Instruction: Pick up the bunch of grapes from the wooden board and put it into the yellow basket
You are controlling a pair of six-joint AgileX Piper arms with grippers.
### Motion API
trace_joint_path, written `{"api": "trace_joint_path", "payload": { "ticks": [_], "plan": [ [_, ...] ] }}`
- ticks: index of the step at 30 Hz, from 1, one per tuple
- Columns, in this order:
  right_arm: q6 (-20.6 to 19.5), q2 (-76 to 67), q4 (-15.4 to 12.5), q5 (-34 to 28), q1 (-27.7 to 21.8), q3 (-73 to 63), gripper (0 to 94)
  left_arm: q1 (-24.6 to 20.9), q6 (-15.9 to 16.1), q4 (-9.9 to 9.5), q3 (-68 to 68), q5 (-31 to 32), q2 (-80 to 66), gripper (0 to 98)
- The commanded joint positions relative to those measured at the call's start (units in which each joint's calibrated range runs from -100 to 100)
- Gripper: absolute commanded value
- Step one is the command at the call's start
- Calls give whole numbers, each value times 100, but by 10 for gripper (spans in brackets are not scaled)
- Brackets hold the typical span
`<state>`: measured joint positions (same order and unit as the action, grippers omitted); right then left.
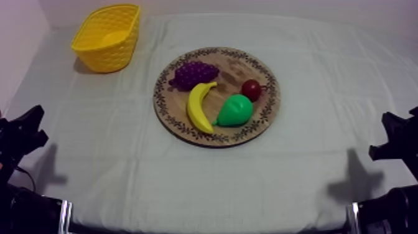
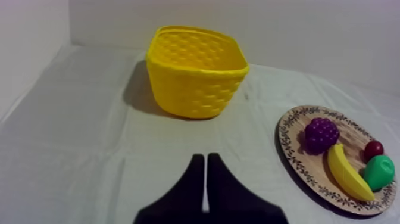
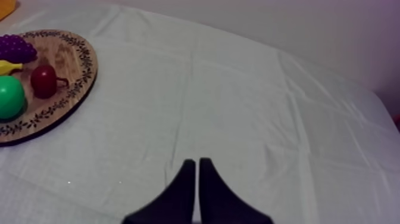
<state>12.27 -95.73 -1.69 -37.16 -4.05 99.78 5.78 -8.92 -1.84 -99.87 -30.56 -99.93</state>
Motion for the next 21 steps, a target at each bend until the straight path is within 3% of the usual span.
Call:
{"api": "trace_joint_path", "payload": {
  "ticks": [1,15,21],
  "plan": [
    [1,-2,1,-2,-1,-1,5,-357,567,-4,-2,1,2,0],
    [1,-2,1,-2,-1,-1,5,-457,793,4,13,-194,13,0],
    [1,-2,1,-2,-1,-1,5,-455,959,151,373,-74,580,0]
  ]
}}
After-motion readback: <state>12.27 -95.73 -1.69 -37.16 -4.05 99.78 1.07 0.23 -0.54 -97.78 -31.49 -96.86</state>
